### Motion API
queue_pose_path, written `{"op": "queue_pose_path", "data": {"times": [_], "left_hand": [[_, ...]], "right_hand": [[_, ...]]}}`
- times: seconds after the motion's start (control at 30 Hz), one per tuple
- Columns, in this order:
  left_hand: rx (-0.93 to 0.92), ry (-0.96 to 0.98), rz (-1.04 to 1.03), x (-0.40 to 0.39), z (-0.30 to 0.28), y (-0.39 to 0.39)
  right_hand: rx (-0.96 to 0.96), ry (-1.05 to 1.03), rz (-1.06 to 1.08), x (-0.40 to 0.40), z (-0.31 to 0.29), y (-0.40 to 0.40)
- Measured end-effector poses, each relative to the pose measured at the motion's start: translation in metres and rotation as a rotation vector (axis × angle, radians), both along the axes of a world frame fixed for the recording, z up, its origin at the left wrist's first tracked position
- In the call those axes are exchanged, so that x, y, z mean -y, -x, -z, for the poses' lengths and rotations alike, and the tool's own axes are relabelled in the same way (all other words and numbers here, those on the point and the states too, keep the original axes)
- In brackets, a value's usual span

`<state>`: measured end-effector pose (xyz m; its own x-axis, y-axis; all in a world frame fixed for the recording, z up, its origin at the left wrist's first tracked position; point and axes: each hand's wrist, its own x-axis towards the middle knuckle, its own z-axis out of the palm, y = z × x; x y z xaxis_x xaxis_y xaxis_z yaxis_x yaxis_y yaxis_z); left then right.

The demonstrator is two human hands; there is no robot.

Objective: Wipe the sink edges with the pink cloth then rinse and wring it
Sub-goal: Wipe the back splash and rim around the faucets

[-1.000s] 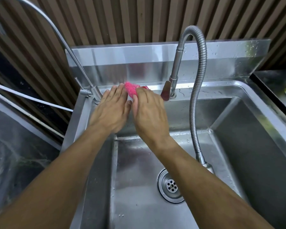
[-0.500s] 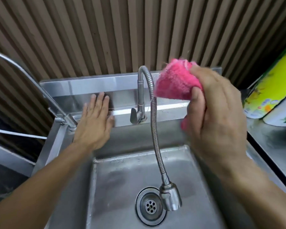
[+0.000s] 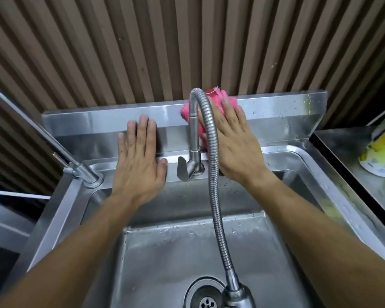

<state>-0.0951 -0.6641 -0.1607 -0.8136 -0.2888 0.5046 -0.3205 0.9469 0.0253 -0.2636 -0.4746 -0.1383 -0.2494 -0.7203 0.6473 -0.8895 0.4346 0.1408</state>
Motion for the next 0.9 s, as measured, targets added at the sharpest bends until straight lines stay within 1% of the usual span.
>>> {"op": "queue_pose_path", "data": {"times": [0.13, 0.17, 0.23, 0.27, 0.33, 0.37, 0.4, 0.43, 0.5, 0.57, 0.6, 0.63, 0.7, 0.77, 0.83, 0.87, 0.9], "left_hand": [[-0.004, 0.042, 0.045, 0.010, -0.008, 0.006], [-0.001, 0.035, 0.042, 0.011, -0.007, 0.007], [-0.009, 0.024, 0.037, 0.009, -0.004, 0.010], [-0.014, 0.025, 0.037, 0.008, -0.003, 0.010], [-0.024, 0.025, 0.046, 0.010, -0.004, 0.010], [-0.030, 0.028, 0.054, 0.012, -0.005, 0.010], [-0.036, 0.036, 0.060, 0.014, -0.006, 0.009], [-0.042, 0.050, 0.063, 0.016, -0.007, 0.008], [-0.057, 0.074, 0.067, 0.020, -0.008, 0.007], [-0.069, 0.094, 0.067, 0.020, -0.007, 0.009], [-0.069, 0.104, 0.066, 0.019, -0.006, 0.010], [-0.065, 0.109, 0.066, 0.018, -0.005, 0.011], [-0.065, 0.104, 0.068, 0.017, -0.004, 0.010], [-0.074, 0.092, 0.068, 0.016, -0.005, 0.010], [-0.075, 0.079, 0.080, 0.019, -0.008, 0.007], [-0.068, 0.081, 0.107, 0.019, -0.008, 0.006], [-0.050, 0.092, 0.143, 0.020, -0.007, 0.002]], "right_hand": [[0.059, 0.124, 0.119, -0.004, 0.013, -0.008], [0.065, 0.162, 0.126, 0.001, 0.013, -0.011], [0.084, 0.235, 0.059, 0.017, 0.005, -0.011], [0.062, 0.216, 0.008, 0.024, 0.001, -0.009], [-0.020, 0.089, -0.036, 0.025, -0.001, 0.000], [-0.041, 0.060, -0.026, 0.018, 0.000, 0.008], [-0.030, 0.078, 0.008, 0.005, 0.003, 0.017], [0.013, 0.133, 0.067, -0.008, 0.006, 0.026], [0.167, 0.292, 0.190, -0.030, 0.010, 0.035], [0.235, 0.389, 0.263, -0.022, 0.009, 0.029], [0.217, 0.386, 0.267, -0.007, 0.008, 0.020], [0.183, 0.359, 0.225, 0.009, 0.006, 0.011], [0.100, 0.313, 0.033, 0.033, 0.001, -0.003], [0.000, 0.221, -0.112, 0.036, -0.003, -0.001], [-0.090, 0.071, -0.114, 0.023, -0.007, 0.013], [-0.096, 0.039, -0.075, 0.010, -0.007, 0.021], [-0.062, 0.062, -0.016, -0.005, -0.007, 0.029]]}}
